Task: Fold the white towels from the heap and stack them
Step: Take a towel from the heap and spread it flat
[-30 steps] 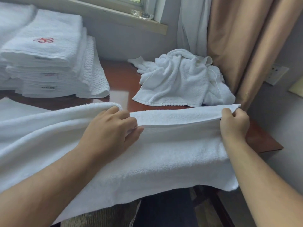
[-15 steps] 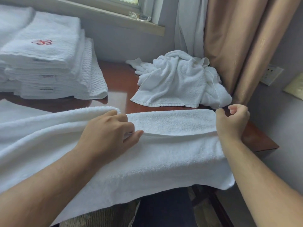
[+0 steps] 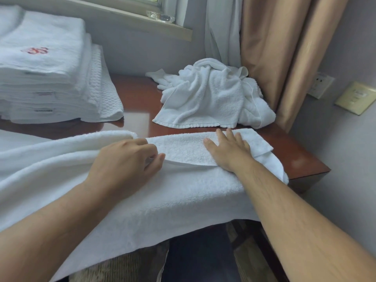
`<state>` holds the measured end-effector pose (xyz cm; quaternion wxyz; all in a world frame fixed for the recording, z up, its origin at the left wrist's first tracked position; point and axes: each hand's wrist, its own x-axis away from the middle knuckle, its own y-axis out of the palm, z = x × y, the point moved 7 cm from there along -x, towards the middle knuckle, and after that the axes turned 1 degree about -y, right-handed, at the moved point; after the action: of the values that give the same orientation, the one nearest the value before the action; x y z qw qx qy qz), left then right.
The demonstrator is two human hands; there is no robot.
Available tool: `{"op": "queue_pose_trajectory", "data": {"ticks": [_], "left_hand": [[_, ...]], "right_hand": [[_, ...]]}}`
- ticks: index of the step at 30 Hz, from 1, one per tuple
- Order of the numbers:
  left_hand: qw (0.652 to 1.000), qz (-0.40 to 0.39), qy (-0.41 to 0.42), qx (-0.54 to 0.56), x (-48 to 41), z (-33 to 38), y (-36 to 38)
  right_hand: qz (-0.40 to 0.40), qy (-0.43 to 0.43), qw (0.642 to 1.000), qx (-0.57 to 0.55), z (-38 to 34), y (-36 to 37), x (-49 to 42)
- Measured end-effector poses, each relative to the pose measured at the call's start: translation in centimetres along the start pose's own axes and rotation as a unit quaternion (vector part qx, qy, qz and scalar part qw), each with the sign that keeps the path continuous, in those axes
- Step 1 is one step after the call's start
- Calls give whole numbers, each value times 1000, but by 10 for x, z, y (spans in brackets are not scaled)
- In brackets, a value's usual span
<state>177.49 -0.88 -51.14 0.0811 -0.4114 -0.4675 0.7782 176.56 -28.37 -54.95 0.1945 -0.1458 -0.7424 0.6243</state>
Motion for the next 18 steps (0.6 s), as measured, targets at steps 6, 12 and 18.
{"op": "queue_pose_trajectory", "data": {"ticks": [6, 12, 18], "left_hand": [[985, -13, -113, 130, -4, -22, -18], [963, 79, -241, 93, 19, -118, -101], [894, 9, -443, -64, 95, -227, -152]], "right_hand": [[138, -81, 985, -69, -33, -20, 21], [155, -292, 921, -208, -156, -18, 69], [191, -462, 851, -159, -265, -18, 133]]}}
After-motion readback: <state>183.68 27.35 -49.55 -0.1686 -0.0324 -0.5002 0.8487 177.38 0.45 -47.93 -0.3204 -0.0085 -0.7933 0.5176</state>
